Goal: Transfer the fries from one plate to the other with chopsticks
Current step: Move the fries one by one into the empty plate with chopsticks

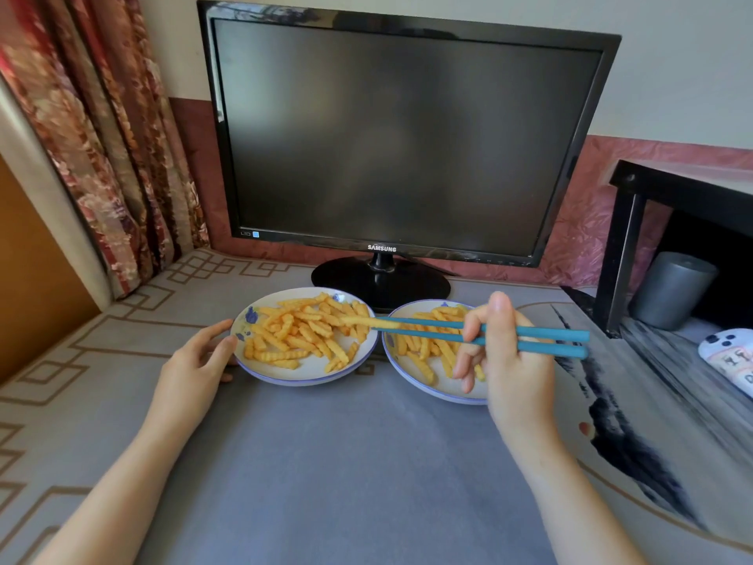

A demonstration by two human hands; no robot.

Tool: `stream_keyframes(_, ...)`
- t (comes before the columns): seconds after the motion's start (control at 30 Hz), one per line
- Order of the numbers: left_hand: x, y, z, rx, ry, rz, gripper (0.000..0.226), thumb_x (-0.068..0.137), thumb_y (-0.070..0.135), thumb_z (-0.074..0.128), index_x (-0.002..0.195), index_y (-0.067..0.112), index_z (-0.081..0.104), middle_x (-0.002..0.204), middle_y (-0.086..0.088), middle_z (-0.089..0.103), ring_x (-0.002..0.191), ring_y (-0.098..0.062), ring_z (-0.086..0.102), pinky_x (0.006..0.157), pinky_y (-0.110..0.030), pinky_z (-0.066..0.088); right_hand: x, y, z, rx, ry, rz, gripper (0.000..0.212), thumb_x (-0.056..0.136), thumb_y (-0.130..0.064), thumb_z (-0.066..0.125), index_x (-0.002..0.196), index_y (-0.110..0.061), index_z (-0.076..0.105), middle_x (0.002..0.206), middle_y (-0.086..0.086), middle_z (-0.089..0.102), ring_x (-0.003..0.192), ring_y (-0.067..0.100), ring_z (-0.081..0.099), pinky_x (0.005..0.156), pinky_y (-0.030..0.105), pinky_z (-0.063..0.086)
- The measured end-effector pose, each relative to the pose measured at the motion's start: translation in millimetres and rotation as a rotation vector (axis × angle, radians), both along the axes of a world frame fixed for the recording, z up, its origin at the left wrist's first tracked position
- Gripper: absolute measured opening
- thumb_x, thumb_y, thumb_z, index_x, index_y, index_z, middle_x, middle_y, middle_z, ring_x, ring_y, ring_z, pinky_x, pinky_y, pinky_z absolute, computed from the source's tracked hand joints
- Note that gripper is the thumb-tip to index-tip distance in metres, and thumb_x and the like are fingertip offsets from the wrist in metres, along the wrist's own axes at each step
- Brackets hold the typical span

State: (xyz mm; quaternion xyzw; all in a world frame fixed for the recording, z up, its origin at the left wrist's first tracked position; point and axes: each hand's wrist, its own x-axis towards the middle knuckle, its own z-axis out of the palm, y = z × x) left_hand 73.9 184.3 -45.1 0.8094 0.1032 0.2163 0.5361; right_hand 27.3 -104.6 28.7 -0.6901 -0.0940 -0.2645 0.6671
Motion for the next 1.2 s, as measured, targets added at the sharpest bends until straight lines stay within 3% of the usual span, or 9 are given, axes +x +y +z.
stream_keyframes(0.27,-1.3,-1.3,2.8,-0.007,0.002,-0.008,0.030,0.097,0.016,0.048,0.125,0.015,0.058,0.088,-0.001,0.067,0.070,-0.009,0.059,0.053,0.001,0.041,-2.9,-36.7,14.2,0.068,0.014,-0.153,0.047,0.103,-0.025,0.033,0.062,-0.007,0.047,0.039,0.017,0.045,0.028,0.021,0.038,0.034,0.013,0.028)
stream_keyframes(0.43,-0.5,-1.0,2.5,-0.006,0.006,-0.006,0.029,0.097,0.017,0.048,0.124,0.016,0.059,0.091,-0.003,0.067,0.071,-0.008,0.059,0.052,0.000,0.042,0.1,-63.4,21.5,0.028,0.143,-0.145,0.044,0.102,-0.025,0.033,0.064,-0.005,0.046,0.032,0.010,0.044,0.022,0.019,0.032,0.030,0.015,0.019)
stream_keyframes(0.6,-1.1,-1.4,2.8,-0.009,0.009,-0.005,0.030,0.097,0.018,0.047,0.125,0.017,0.058,0.091,-0.003,0.067,0.071,-0.008,0.059,0.052,0.001,0.041,-2.3,-74.1,24.2,0.033,0.226,-0.095,0.042,0.101,-0.021,0.034,0.066,-0.003,0.046,0.031,0.010,0.041,0.022,0.016,0.028,0.029,0.010,0.021)
stream_keyframes(0.8,-1.1,-3.3,3.5,-0.025,0.015,-0.011,0.029,0.097,0.017,0.048,0.123,0.017,0.059,0.083,0.013,0.065,0.071,-0.007,0.059,0.052,0.001,0.041,-1.9,-72.0,23.7,0.044,0.185,-0.081,0.043,0.101,-0.026,0.033,0.068,-0.004,0.048,0.033,0.009,0.043,0.023,0.015,0.028,0.030,0.014,0.020)
stream_keyframes(1.0,1.6,0.6,-0.3,-0.027,0.004,-0.010,0.028,0.097,0.018,0.049,0.123,0.019,0.060,0.094,-0.001,0.069,0.068,-0.013,0.061,0.053,0.000,0.043,0.9,-53.6,20.5,0.069,0.124,-0.059,0.042,0.101,-0.026,0.033,0.067,-0.008,0.049,0.035,0.011,0.046,0.025,0.018,0.031,0.032,0.019,0.020)
stream_keyframes(1.2,-0.2,-0.2,1.1,-0.016,0.000,-0.005,0.028,0.097,0.018,0.049,0.123,0.018,0.059,0.096,-0.004,0.068,0.067,-0.012,0.060,0.052,0.001,0.041,4.9,-16.4,9.7,0.045,0.197,0.087,0.043,0.101,-0.027,0.035,0.066,-0.007,0.050,0.039,0.013,0.049,0.027,0.021,0.038,0.034,0.018,0.025)
